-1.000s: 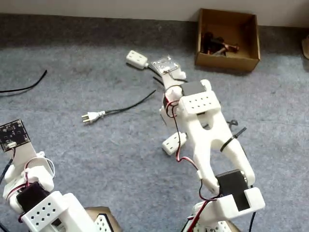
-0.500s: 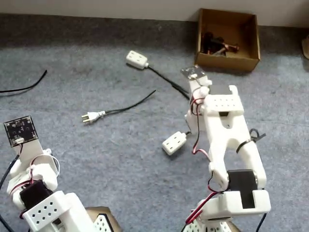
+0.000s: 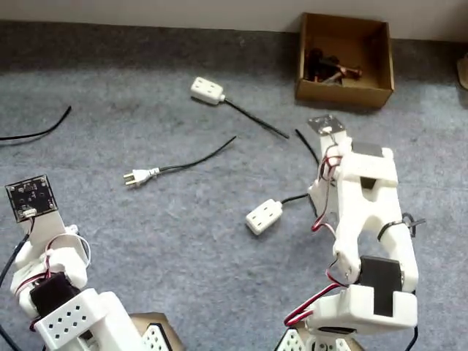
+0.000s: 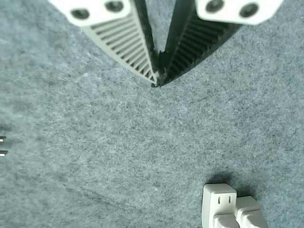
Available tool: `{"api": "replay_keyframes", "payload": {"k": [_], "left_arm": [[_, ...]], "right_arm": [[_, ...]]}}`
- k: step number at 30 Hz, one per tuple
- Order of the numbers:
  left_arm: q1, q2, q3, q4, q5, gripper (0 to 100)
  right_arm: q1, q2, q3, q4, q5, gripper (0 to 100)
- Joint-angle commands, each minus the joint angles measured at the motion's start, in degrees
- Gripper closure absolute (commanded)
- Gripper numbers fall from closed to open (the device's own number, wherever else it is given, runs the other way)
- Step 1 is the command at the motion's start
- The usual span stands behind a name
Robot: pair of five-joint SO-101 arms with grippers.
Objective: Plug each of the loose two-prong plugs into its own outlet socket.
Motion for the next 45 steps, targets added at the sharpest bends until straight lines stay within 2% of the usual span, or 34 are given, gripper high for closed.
{"api": "replay_keyframes", "payload": {"k": [1, 12, 18, 28, 34, 45], "left_arm": [[0.8, -0.9, 0.4, -0.9, 0.3, 99], [0.8, -0.9, 0.6, -0.9, 0.3, 99], [0.8, -0.9, 0.6, -1.0, 0.3, 99], [0.8, -0.9, 0.6, -1.1, 0.3, 99], [0.8, -0.9, 0.6, -1.1, 0.3, 99], [0.8, -0.9, 0.7, -1.1, 0.3, 99]], "right_arm": [[0.7, -3.1, 3.5, -2.8, 0.8, 88.9], [1.1, -3.1, 5.7, -2.8, 0.7, 88.5], [3.7, -3.1, 5.8, -2.5, 0.8, 88.5], [5.2, -3.0, 6.6, -2.3, 3.3, 88.2], [4.0, -3.2, 9.3, -2.7, 5.7, 76.2], [3.6, -3.9, 9.0, -2.3, 5.6, 75.9]]}}
